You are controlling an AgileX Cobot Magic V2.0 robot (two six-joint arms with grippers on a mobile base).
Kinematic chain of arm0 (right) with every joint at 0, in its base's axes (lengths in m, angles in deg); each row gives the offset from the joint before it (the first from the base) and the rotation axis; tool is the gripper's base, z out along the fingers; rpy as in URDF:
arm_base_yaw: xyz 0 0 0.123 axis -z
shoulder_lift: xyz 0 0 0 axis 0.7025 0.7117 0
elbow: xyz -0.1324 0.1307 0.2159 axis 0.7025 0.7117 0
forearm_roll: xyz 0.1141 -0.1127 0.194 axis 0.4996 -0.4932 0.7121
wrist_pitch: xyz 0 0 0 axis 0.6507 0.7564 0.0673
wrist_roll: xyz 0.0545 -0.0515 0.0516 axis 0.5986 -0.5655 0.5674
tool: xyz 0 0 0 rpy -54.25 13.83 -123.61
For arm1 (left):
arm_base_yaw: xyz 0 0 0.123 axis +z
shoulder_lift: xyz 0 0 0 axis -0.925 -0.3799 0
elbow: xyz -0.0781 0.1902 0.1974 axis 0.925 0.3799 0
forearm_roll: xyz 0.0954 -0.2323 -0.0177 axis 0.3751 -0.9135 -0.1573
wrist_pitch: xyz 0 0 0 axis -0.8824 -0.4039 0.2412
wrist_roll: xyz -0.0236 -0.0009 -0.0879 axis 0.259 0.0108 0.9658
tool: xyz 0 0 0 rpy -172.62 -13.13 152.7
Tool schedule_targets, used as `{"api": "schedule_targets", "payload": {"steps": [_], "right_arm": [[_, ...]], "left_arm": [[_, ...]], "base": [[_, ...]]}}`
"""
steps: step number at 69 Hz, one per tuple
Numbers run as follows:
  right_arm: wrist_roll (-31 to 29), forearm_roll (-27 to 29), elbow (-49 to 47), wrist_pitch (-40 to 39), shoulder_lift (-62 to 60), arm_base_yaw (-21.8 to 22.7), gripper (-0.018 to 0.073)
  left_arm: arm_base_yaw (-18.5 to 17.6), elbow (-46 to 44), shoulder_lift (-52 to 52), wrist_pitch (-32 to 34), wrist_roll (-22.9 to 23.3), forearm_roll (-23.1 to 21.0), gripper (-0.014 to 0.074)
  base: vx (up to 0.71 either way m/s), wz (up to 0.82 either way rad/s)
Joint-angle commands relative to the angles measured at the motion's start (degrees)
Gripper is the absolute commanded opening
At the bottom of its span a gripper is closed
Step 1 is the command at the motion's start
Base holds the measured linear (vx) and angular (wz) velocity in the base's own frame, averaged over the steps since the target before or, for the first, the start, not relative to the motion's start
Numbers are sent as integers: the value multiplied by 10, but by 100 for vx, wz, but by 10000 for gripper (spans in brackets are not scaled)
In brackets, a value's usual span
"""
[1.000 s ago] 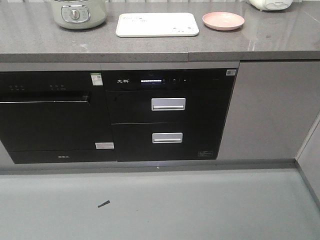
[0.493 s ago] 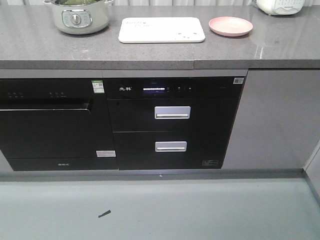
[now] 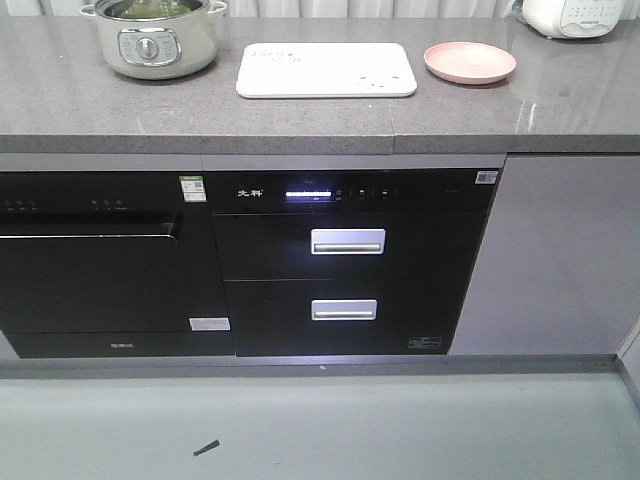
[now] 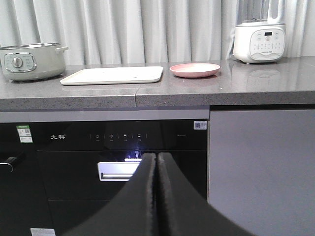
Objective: Transfer vegetables to tray and serve
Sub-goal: 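Drive the base forward to the counter with the pot, tray and plate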
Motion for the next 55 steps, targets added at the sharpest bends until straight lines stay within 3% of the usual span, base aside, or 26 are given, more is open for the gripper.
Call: {"api": "schedule_targets", "payload": {"steps": [1, 55], "right_arm": [[-1, -5, 4, -46, -1, 3, -7], [-1, -5, 4, -46, -1, 3, -7]], "left_arm": [[2, 6, 8, 42, 0, -5, -6], [2, 6, 8, 42, 0, -5, -6]], "base": [[10, -2], [10, -3]]}}
